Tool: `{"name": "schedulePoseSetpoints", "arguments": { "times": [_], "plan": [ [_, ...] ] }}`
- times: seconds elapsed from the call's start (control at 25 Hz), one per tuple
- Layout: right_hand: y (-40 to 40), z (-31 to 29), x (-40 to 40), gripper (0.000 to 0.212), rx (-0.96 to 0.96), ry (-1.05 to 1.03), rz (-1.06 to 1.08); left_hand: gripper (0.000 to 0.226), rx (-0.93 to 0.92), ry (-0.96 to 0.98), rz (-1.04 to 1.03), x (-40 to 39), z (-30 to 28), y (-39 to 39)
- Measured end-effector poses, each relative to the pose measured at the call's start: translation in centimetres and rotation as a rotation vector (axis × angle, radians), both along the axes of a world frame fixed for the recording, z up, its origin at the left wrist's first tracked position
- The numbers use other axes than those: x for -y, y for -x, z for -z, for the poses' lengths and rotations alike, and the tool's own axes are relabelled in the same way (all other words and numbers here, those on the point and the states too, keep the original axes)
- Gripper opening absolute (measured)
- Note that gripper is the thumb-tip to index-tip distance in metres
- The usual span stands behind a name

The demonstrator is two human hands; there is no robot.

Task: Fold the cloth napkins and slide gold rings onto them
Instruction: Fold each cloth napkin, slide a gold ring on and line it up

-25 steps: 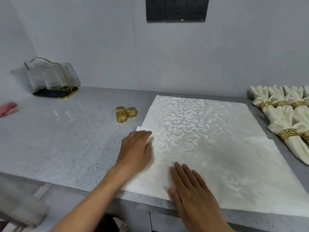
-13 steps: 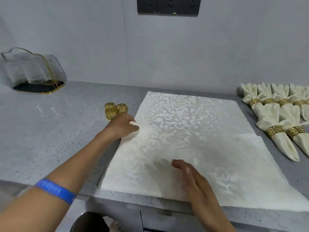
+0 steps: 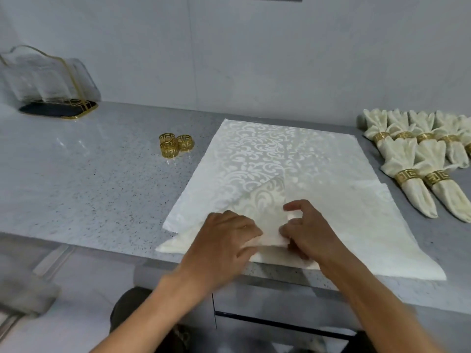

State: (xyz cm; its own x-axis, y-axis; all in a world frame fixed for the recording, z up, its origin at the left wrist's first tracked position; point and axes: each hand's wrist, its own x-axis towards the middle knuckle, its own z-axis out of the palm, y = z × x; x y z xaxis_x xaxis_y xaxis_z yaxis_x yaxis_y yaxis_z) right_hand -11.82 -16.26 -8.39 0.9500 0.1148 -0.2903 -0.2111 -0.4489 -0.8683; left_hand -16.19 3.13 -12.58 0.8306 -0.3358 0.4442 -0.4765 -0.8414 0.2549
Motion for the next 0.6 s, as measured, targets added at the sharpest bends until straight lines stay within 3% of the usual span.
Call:
{"name": "schedulePoseSetpoints", "arguments": {
  "times": [0.12,0.24,0.44,0.6],
  "plan": [
    [-0.1,0.8,0.6,0.020,0.095,0.100,0.013,0.041,-0.090,0.057,-0.153,-6.7,1.6,3.2],
    [-0.1,1.4,0.5,0.022,0.186,0.198,-0.013,0.040,-0.142,0.202,-0.201,-10.7,1.1,5.6],
    [0.4,1.8,0.7,0.015,0.230,0.202,-0.051,0.032,-0.054,0.281,-0.181,-11.2,1.4,6.3],
    [0.8,1.9,0.6,0.015,0.273,0.267,-0.067,0.032,0.022,0.205,-0.176,-11.2,1.6,6.0]
  ]
}}
